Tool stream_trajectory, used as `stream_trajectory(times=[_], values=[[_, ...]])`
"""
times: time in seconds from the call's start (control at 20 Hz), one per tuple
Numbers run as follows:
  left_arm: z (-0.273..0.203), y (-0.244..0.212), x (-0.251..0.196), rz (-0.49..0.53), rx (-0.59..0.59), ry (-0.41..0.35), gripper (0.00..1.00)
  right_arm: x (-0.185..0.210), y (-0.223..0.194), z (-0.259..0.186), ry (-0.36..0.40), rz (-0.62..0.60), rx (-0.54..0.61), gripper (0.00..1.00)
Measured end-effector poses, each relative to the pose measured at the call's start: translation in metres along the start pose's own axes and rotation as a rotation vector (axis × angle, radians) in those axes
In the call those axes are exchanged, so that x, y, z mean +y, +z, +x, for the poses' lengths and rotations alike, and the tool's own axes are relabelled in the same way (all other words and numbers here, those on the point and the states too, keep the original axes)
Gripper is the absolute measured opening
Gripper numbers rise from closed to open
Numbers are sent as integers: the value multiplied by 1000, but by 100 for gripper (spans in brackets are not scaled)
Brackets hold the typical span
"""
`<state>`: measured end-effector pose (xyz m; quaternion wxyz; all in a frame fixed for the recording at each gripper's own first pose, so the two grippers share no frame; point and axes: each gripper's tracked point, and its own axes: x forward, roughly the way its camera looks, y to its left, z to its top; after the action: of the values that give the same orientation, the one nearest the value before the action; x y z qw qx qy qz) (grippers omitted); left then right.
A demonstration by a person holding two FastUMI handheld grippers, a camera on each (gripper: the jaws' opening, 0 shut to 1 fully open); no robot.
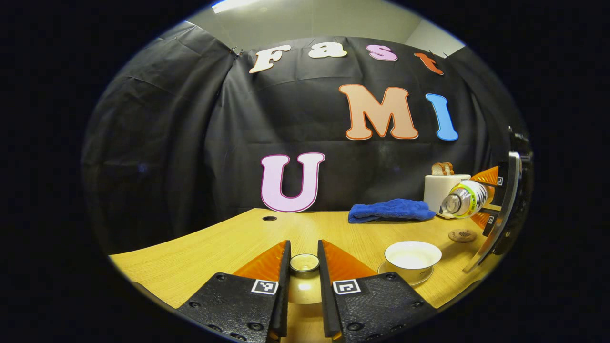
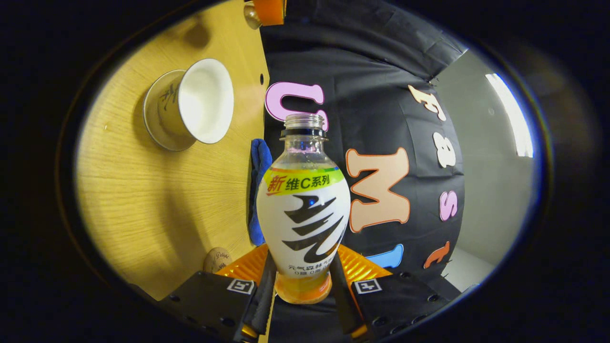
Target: Open the teacup lid with one hand, grasp the water bottle and pour water into the teacup with the other hand; after pouring, place the water bottle on the coaster and then close the teacup lid.
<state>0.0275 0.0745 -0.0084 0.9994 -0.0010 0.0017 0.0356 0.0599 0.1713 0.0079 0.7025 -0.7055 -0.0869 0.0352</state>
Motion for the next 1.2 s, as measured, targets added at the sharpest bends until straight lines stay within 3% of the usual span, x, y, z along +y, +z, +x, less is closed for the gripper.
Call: stream_trajectory(times=[1.2], values=[[1,0,0,-1,0,-1,27,-19,32,-7,-181,-337,-85,61]])
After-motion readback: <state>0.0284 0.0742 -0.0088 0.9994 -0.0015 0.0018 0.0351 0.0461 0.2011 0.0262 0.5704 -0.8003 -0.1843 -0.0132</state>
